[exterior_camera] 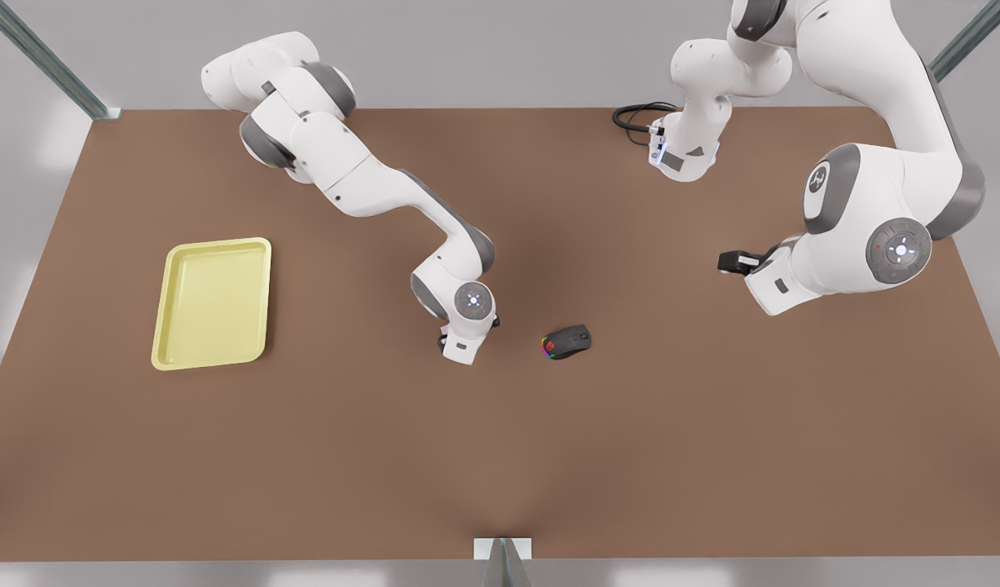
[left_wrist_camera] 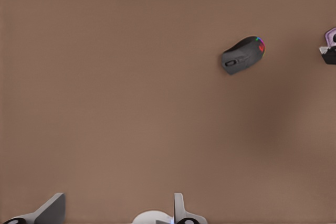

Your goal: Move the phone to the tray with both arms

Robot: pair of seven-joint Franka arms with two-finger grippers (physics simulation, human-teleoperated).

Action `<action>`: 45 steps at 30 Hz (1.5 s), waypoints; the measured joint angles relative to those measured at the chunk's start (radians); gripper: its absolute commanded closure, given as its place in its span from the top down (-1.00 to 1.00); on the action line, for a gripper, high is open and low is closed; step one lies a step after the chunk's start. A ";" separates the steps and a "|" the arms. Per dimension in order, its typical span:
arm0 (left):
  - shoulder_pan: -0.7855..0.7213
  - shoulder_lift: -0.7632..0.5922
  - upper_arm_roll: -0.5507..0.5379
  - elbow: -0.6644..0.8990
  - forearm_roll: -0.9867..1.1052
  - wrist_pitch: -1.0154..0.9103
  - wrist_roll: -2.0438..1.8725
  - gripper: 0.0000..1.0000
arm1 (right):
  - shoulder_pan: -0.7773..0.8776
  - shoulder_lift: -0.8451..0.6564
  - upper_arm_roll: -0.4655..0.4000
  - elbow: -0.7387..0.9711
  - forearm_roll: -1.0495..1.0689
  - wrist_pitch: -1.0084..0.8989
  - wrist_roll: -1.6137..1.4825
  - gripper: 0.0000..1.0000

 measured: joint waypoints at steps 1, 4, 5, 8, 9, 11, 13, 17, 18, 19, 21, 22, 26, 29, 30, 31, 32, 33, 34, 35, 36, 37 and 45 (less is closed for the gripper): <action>0.000 0.000 0.000 0.000 0.000 0.001 0.001 1.00 | -0.001 -0.001 0.000 -0.001 0.000 -0.007 0.002 1.00; 0.000 0.000 0.000 0.000 0.000 0.005 0.003 1.00 | -0.001 -0.002 0.000 -0.017 0.002 -0.021 0.008 1.00; 0.000 0.000 0.000 0.000 0.000 0.006 0.003 1.00 | -0.001 -0.003 0.000 -0.020 0.002 -0.025 0.009 1.00; 0.000 0.000 0.000 0.000 0.001 0.009 0.005 1.00 | -0.007 -0.009 -0.001 -0.023 0.002 -0.043 0.015 1.00; 0.000 0.000 0.000 0.000 0.001 0.009 0.006 1.00 | -0.008 -0.013 -0.002 -0.023 0.002 -0.049 0.016 1.00; 0.000 0.001 0.000 -0.001 0.001 0.011 0.007 1.00 | -0.010 -0.020 -0.003 -0.021 0.002 -0.064 0.019 1.00; 0.000 0.001 0.000 0.000 0.002 0.011 0.007 1.00 | -0.007 -0.021 -0.003 -0.025 0.000 -0.077 0.022 1.00; 0.000 0.003 0.000 -0.001 0.003 0.020 0.009 1.00 | -0.007 -0.022 -0.004 -0.036 -0.003 -0.098 0.026 1.00; 0.000 0.003 0.000 -0.001 0.003 0.022 0.009 1.00 | -0.008 -0.026 -0.005 -0.037 -0.004 -0.107 0.027 1.00; 0.000 0.002 0.000 -0.002 0.004 0.024 0.010 1.00 | -0.009 -0.030 -0.006 -0.037 -0.005 -0.116 0.028 1.00; 0.000 0.003 0.001 -0.001 0.005 0.027 0.010 1.00 | -0.011 -0.035 -0.006 -0.042 -0.017 -0.131 0.029 1.00; 0.000 0.003 0.001 -0.001 0.005 0.028 0.010 1.00 | -0.011 -0.036 -0.006 -0.048 -0.022 -0.137 0.028 1.00; 0.000 0.006 0.002 0.000 0.007 0.032 0.011 1.00 | -0.012 -0.027 -0.005 -0.060 -0.042 -0.127 0.026 1.00; 0.000 0.006 0.002 0.000 0.007 0.033 0.012 1.00 | -0.015 -0.028 -0.005 -0.075 -0.054 -0.108 0.018 1.00; 0.000 0.006 0.002 0.000 0.007 0.033 0.012 1.00 | -0.016 -0.029 -0.005 -0.079 -0.056 -0.102 0.014 1.00; 0.000 0.006 0.002 0.000 0.007 0.034 0.012 1.00 | -0.017 -0.030 -0.005 -0.080 -0.058 -0.096 0.011 1.00; 0.000 0.006 0.002 0.000 0.007 0.034 0.012 1.00 | -0.018 -0.030 -0.005 -0.081 -0.060 -0.090 0.008 1.00; 0.000 0.006 0.002 0.000 0.007 0.034 0.012 1.00 | -0.018 -0.031 -0.005 -0.081 -0.060 -0.085 0.005 0.84; 0.000 0.006 0.002 0.000 0.007 0.034 0.013 1.00 | -0.018 -0.031 -0.005 -0.081 -0.061 -0.082 0.001 0.69; 0.000 0.006 0.002 0.000 0.007 0.034 0.013 1.00 | -0.018 -0.031 -0.005 -0.081 -0.060 -0.078 -0.003 0.69; 0.000 0.006 0.002 0.000 0.007 0.035 0.013 1.00 | -0.018 -0.031 -0.004 -0.081 -0.060 -0.072 -0.006 0.69; 0.000 0.006 0.002 0.000 0.007 0.035 0.013 1.00 | -0.018 -0.029 -0.005 -0.082 -0.060 -0.068 -0.009 0.71; 0.000 0.006 -0.006 0.006 0.005 0.041 0.014 1.00 | -0.026 -0.037 -0.005 -0.092 -0.060 -0.032 -0.035 0.60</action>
